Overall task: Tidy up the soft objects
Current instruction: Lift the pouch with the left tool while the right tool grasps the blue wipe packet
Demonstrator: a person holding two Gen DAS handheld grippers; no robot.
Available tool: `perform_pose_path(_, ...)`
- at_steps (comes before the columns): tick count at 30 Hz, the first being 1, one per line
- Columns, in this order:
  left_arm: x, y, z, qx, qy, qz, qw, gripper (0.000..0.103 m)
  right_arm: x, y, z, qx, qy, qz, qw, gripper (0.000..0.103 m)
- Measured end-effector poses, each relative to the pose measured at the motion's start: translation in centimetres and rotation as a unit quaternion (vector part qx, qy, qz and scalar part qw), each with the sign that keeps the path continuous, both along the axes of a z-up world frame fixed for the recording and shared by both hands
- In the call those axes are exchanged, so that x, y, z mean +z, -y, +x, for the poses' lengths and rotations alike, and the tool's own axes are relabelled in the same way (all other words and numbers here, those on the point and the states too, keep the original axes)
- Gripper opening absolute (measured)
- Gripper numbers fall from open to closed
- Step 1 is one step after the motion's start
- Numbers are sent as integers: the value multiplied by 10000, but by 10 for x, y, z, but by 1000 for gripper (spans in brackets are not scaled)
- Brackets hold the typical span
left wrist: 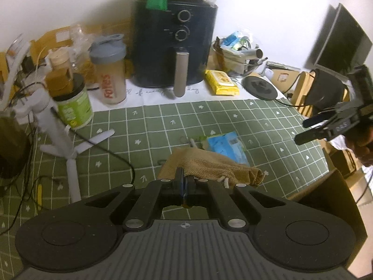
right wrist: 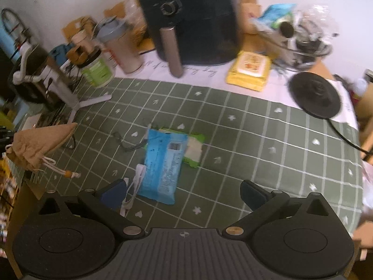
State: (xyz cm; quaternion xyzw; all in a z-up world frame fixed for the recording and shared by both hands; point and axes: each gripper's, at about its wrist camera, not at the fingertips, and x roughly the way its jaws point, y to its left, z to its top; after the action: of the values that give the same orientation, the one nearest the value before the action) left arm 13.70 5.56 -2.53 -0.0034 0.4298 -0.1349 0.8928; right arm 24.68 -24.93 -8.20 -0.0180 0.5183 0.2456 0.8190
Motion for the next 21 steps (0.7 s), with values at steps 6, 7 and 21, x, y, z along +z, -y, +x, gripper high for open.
perform_pose_path(6, 1, -13, -15, 286, -32, -69, 9996, 1, -24, -19, 25, 441, -343, 24, 9984, 93)
perform_pose_path(7, 1, -15, -17, 332, -34, -80, 9994, 1, -30, -22, 30, 496, -417, 17, 9979, 92)
perform_pose_path(21, -1, -37, -40, 887, -161, -191, 9957, 1, -109, -55, 74, 920, -1309, -4, 9871, 71)
